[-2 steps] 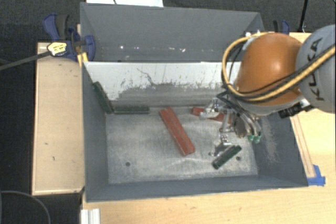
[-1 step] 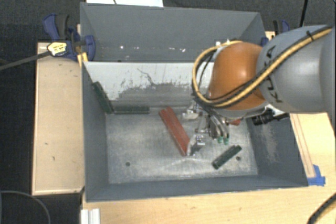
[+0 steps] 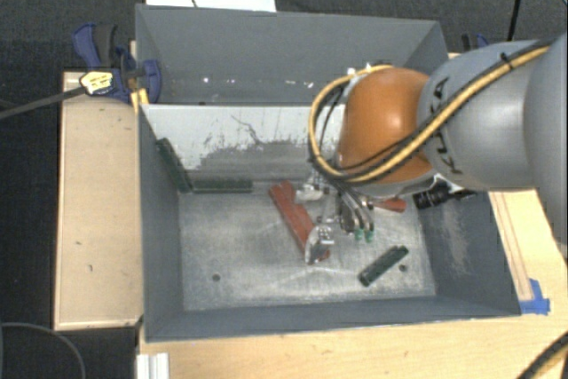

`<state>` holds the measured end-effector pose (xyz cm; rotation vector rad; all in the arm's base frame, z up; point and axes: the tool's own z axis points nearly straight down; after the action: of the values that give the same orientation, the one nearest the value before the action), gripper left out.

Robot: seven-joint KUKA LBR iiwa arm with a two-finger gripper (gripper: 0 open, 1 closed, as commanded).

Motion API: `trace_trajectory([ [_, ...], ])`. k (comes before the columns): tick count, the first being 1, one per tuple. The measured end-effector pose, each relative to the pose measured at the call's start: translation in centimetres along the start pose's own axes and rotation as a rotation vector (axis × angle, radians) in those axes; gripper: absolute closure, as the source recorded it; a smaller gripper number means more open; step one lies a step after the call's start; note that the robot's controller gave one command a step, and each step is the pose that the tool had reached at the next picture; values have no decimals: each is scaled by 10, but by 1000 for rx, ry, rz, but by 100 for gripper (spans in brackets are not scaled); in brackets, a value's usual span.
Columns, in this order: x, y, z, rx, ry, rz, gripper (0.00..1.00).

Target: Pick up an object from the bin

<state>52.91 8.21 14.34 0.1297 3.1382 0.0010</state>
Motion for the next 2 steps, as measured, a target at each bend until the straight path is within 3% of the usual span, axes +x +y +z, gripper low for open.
trace_trajectory([
  [1,-22,-2,-13,-1,-2,229,0],
  [2,-21,-11,58,-1,-6,231,0],
])
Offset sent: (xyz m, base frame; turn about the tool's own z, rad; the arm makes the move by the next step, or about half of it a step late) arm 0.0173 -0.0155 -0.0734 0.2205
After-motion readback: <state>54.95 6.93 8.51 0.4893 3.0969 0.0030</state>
